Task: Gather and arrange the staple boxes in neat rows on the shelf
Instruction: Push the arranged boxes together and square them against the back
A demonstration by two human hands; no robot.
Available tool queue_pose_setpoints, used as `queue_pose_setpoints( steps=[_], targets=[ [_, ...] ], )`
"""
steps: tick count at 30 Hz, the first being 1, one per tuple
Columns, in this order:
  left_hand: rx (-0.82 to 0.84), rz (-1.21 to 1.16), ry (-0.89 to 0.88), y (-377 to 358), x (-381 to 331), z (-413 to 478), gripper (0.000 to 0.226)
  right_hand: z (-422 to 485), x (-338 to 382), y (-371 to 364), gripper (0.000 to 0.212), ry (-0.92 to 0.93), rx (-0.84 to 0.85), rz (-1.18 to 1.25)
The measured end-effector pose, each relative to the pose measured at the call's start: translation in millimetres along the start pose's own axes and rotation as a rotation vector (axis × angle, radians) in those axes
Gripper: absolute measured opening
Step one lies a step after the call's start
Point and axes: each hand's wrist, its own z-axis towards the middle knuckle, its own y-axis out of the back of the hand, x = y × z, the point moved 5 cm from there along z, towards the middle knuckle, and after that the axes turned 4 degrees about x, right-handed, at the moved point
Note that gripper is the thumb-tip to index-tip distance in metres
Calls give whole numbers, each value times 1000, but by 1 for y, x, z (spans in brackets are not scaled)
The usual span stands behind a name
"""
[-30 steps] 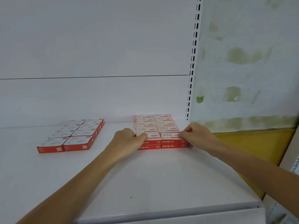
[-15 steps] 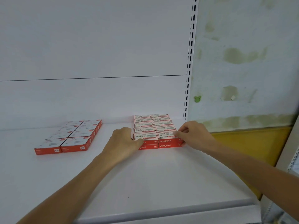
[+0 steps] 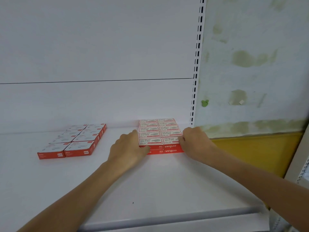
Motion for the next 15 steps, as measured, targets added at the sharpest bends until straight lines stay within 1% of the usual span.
queue_pose_setpoints(
  steps=[3,6,7,9,11,13,15],
  targets=[
    [24,48,-5,0,1,0,40,-1,0,1,36,9,-3,-5],
    [66,116,-6,0,0,0,52,3,-8,1,26,6,-31,96],
    [71,140,-11,0,-3,-2,59,7,-11,1,26,0,-40,130],
    [67,180,-15,2,-9,-5,74,14,-15,-1,40,-14,-45,185],
    [58,179,18,4,-10,-5,82,21,-18,-6,46,-17,-35,273],
    [21,173,63,11,-4,-2,83,30,-21,-10,48,-25,-16,368],
    [-9,122,87,18,0,4,77,38,-25,-9,47,-37,-11,462]
  ],
)
